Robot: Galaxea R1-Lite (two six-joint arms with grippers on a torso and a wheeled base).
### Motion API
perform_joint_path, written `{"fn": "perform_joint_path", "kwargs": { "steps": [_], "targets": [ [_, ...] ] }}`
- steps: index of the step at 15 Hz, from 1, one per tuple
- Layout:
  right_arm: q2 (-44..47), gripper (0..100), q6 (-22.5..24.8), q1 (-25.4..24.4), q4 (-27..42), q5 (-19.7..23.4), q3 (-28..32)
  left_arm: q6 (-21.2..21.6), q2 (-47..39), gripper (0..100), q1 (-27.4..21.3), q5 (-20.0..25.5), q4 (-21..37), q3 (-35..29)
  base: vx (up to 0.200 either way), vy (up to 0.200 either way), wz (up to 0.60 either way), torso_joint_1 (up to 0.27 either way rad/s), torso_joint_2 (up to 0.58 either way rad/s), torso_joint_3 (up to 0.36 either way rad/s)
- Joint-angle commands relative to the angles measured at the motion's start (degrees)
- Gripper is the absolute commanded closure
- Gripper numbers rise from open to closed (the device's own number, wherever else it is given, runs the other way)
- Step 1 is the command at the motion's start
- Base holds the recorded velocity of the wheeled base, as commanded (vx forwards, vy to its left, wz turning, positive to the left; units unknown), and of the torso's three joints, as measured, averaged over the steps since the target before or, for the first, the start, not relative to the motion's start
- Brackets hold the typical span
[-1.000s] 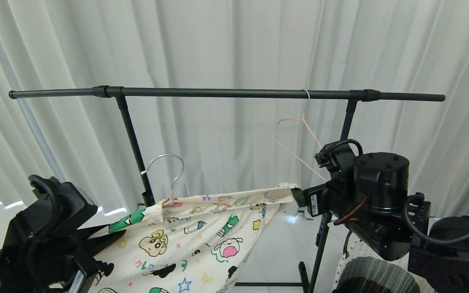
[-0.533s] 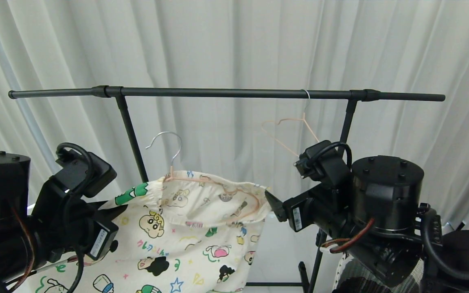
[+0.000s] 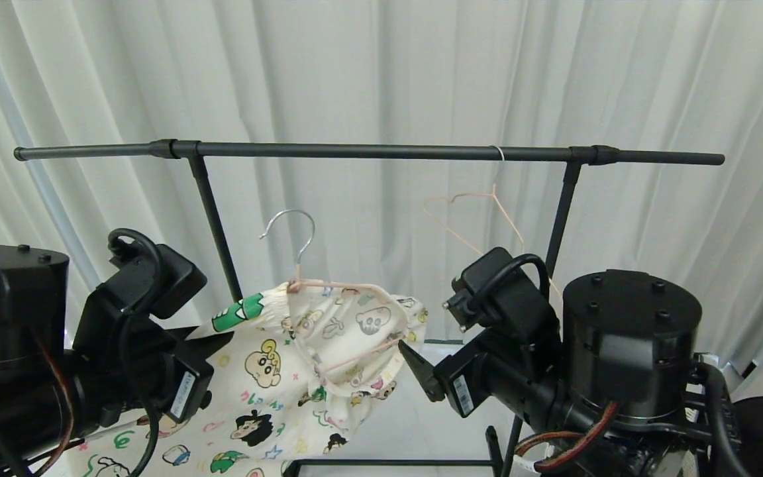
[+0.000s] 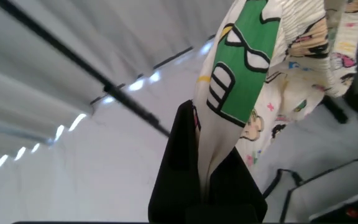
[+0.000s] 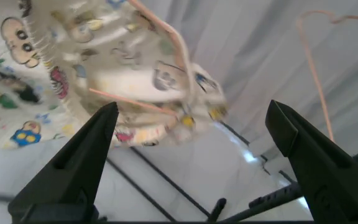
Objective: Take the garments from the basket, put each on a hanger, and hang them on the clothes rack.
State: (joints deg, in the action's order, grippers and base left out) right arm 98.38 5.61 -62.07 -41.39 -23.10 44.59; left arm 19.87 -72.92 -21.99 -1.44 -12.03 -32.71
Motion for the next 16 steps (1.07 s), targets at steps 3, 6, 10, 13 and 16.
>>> {"fn": "perform_joint_path", "kwargs": {
  "steps": [3, 6, 10, 13, 16],
  "targets": [
    [-9.26, 0, 8.1, 8.55, 14.23, 15.81, 1.46, 1.49, 2.26, 100, -1.04, 10.58, -3.44, 3.35, 0.0, 0.0, 0.0, 0.0, 0.0, 0.0],
    [-14.53, 0, 10.39, 11.36, 28.99, 24.86, 6.47, 4.65, 1.91, 100, -1.04, 18.49, -12.58, 8.27, 0.0, 0.0, 0.0, 0.0, 0.0, 0.0],
    [-14.71, 0, 13.55, 10.48, 35.15, 28.73, 9.37, 9.84, 2.35, 100, -2.35, 24.64, -13.63, 10.12, 0.0, 0.0, 0.0, 0.0, 0.0, 0.0],
    [-14.09, 0, 13.38, 4.95, 38.93, 30.22, 9.55, 9.92, 2.35, 100, -5.87, 24.64, -15.48, 9.86, 0.0, 0.0, 0.0, 0.0, 0.0, 0.0],
    [-12.16, 0, 13.29, 3.54, 40.6, 31.71, 10.95, 9.92, 2.26, 100, -7.01, 24.64, -16.36, 9.86, 0.0, 0.0, 0.0, 0.0, 0.0, 0.0]
  ]
}}
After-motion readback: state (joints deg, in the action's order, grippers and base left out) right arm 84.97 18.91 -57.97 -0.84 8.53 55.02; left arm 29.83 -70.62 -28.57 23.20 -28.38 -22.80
